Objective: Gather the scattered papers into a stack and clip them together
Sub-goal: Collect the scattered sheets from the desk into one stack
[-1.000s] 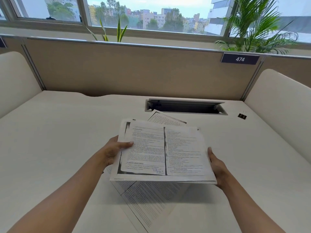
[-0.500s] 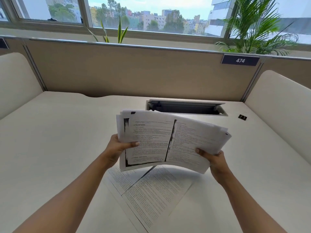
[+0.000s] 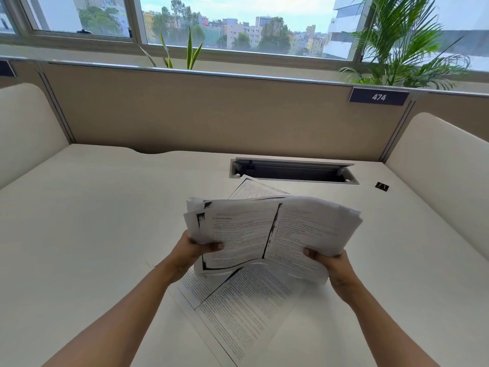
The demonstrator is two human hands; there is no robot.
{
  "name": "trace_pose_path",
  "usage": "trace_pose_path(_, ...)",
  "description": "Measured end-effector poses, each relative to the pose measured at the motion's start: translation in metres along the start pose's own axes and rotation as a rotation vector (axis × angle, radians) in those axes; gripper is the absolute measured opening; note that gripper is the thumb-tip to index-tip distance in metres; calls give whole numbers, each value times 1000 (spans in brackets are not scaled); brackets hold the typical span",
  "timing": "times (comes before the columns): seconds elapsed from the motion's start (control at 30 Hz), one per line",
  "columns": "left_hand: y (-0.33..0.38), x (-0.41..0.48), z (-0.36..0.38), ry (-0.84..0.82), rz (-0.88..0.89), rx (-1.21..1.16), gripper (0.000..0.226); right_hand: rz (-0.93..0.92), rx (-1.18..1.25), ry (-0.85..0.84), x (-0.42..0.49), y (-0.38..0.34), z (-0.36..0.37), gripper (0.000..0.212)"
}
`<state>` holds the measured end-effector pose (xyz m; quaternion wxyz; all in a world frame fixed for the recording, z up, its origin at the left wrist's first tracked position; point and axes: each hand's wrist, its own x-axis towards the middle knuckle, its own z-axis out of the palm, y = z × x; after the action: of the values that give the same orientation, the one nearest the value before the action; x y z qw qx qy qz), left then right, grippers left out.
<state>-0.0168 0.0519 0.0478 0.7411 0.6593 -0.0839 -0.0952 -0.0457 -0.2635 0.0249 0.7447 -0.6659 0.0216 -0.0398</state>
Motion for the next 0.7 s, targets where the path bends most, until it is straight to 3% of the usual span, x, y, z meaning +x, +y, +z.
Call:
trace_pose_path(0.07,0,1,-2,10,2,-3,78,-14,10,10,1,-1,-2,44)
trace_pose_path(0.17,-2,-1,-3,15,-3,19,73,1,-7,4,1,0,-2,66)
trace_pose_path(0.23,-5,-2,-2,31,-17,40,63,30,-15,9,1,1,-1,73)
trace_pose_path(0.33,-4,-3,4,99,-29,32,28,70,-20,30,0,4,1,71)
trace_pose_path(0.43,-1,-2,10,165,-49,64,27,82,-9,54,-1,3,3,84)
trace_pose_path(0.57,2,1,8,218,-116,154,12,143,16,74,-1,1,2,64)
trace_pose_path(0.7,-11,6,-7,230,-199,512,44,166,28,125,-4,7,-5,79)
